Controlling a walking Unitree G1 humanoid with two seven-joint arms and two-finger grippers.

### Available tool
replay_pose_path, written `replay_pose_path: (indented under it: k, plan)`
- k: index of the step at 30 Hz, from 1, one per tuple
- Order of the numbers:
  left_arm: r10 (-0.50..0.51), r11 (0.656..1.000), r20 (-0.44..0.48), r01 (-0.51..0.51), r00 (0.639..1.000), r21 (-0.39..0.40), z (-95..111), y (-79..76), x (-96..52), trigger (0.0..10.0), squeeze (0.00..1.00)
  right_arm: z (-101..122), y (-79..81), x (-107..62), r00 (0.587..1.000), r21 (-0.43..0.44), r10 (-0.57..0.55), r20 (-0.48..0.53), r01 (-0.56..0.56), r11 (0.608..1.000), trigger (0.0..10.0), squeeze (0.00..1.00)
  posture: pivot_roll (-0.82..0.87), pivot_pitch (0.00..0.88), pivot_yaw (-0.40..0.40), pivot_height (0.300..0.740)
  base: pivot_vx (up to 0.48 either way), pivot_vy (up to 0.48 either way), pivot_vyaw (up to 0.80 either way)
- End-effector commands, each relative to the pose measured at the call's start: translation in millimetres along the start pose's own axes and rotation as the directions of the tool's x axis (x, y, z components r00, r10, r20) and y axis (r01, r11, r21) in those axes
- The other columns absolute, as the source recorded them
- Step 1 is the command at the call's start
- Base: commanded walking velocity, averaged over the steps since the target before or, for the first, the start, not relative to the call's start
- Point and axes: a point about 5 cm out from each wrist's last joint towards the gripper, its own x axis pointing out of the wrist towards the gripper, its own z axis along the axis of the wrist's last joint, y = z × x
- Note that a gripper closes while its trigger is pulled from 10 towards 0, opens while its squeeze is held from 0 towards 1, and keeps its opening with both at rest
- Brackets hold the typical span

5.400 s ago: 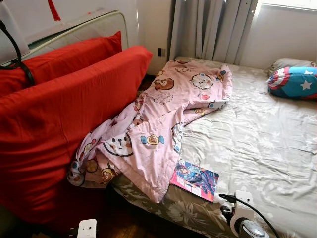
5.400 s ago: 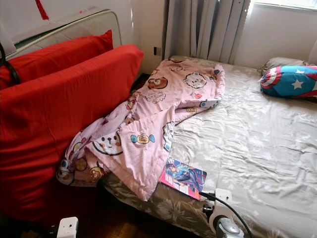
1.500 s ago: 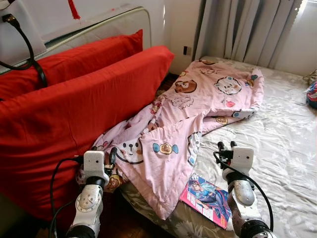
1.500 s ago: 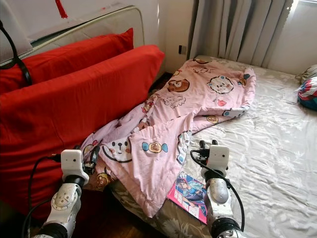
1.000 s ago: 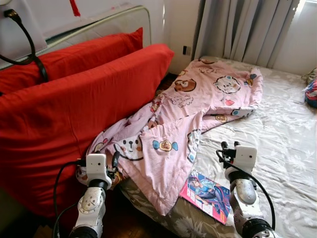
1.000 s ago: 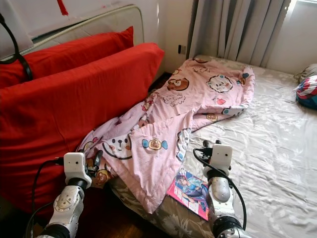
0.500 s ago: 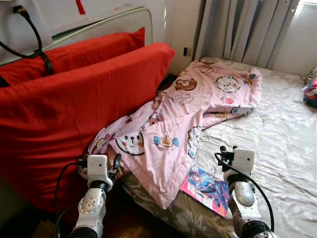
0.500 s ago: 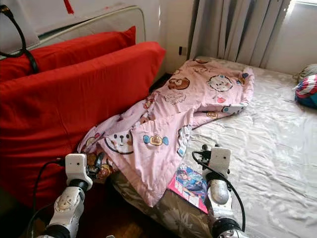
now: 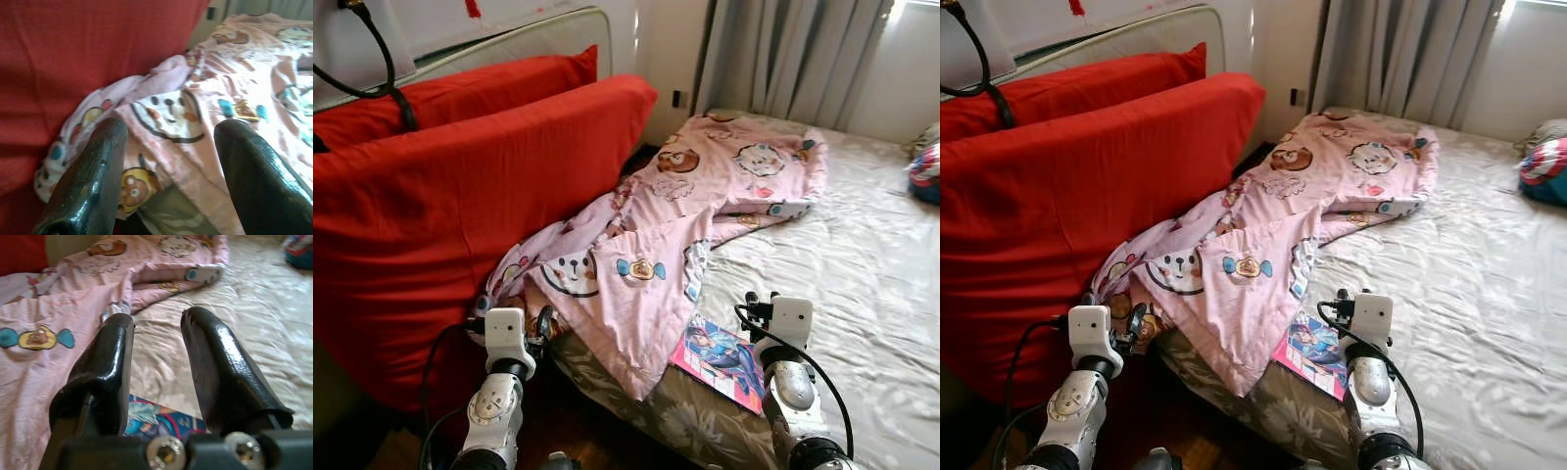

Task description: Clean up the room

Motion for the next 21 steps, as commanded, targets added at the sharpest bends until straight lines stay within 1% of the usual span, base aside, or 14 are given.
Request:
replay_pose_path:
  k: [1,12,15,18,21]
  plan:
    - [-0.009,1.000,-0.006,0.009,1.000,-0.003,1.3,-2.1,2.6,10.0,0.00,-3.8,1.7,-1.4,1.000,0.003,0.005,-0.023,-0.005,1.000,10.0,0.00,-0.05,0.011,0.011,0.663,0.000,0.000,0.00]
    - [-0.015,1.000,-0.006,0.015,1.000,0.000,3.1,-2.7,4.7,10.0,0.00,-7.3,2.8,-1.9,0.999,0.025,0.002,-0.053,0.000,1.000,10.0,0.00,-0.04,0.020,0.009,0.663,0.000,0.000,0.00]
    - [-0.014,1.000,-0.008,0.014,1.000,-0.001,3.3,-2.6,5.1,10.0,0.00,-8.9,3.5,-1.6,0.997,0.023,0.005,-0.073,-0.003,1.000,10.0,0.00,-0.04,0.021,0.011,0.663,0.000,0.000,-0.46]
    - [-0.016,1.000,-0.010,0.016,1.000,-0.001,3.1,-3.2,5.2,10.0,0.00,-9.0,3.3,-1.7,0.997,0.026,0.004,-0.072,-0.002,1.000,10.0,0.00,-0.04,0.023,0.010,0.663,0.000,0.000,-0.70]
    - [-0.016,1.000,-0.012,0.016,1.000,-0.001,3.2,-3.3,5.5,10.0,0.00,-8.1,3.3,-1.8,0.998,0.026,0.003,-0.062,-0.001,1.000,10.0,0.00,-0.04,0.027,0.010,0.663,0.000,0.000,0.00]
